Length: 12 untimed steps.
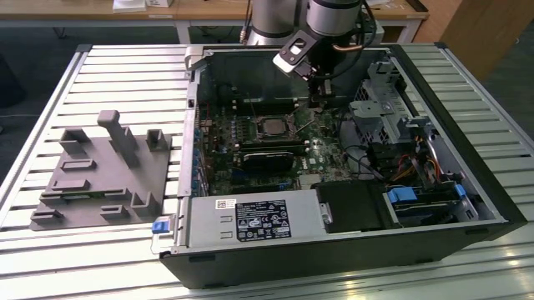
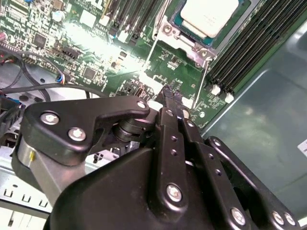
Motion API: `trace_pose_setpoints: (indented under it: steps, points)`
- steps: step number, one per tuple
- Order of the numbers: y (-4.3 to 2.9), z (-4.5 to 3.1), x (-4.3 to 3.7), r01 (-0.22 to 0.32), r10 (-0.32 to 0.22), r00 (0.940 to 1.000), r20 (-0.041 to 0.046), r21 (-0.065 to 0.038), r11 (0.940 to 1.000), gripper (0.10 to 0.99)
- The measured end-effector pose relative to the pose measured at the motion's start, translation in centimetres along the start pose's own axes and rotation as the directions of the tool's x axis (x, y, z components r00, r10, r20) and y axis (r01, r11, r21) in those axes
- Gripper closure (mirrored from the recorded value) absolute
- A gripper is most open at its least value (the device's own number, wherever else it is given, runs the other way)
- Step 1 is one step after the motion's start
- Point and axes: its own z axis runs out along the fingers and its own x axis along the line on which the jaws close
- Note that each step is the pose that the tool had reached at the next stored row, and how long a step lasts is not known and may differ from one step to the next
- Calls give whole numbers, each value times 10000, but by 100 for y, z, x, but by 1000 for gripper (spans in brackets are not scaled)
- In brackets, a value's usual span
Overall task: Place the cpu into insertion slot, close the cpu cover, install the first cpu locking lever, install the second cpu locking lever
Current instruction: 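Close the cpu cover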
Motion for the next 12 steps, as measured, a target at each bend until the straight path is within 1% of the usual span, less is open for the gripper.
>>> trace_pose_setpoints:
  steps: [3, 8, 12]
  points:
    - [38, 13, 19, -12, 12, 10000, 1, 3, 10000, 980]
    - [111, 38, 21, -13, 13, 10000, 3, 27, 10000, 980]
    - [153, 52, 31, -13, 13, 10000, 7, 32, 10000, 980]
